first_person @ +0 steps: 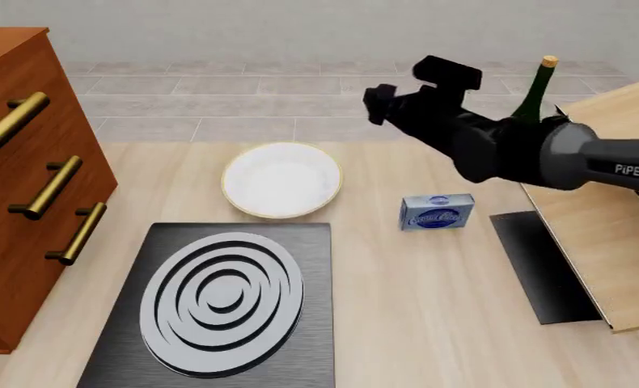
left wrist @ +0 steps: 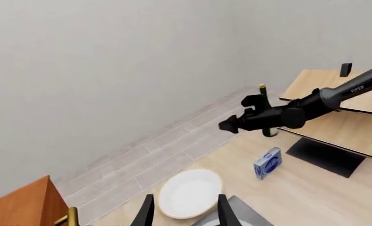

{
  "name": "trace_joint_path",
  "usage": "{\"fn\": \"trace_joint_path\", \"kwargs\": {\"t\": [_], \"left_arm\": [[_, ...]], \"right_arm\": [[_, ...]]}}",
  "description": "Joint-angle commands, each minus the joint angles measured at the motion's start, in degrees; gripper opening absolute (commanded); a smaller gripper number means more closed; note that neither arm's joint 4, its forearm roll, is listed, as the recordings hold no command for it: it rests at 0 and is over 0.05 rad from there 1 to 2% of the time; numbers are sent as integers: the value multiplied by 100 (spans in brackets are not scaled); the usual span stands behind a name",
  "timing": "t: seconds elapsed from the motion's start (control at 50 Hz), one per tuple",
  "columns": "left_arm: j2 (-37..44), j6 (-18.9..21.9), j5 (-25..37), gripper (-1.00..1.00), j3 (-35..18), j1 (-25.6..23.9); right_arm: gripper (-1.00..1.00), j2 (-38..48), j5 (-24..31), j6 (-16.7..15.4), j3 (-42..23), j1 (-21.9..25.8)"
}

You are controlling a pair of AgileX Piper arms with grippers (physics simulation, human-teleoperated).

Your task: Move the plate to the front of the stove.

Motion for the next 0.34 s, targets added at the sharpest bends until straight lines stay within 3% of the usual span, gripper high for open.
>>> {"fn": "trace_joint_path", "kwargs": {"t": [0.02,0.08,0.12,0.24,0.34], "left_arm": [[122,-173,-143,100,84,1],[162,-223,-193,100,119,5],[188,-243,-235,100,158,16],[249,-270,-318,100,205,-4],[293,-270,-379,100,264,-35]], "right_arm": [[100,-1167,-241,-719,994,222],[100,-1504,-248,-700,1253,279],[100,-1776,-259,-938,1430,353],[100,-2370,-85,-947,1716,523],[100,-2780,-20,-1154,1937,587]]}}
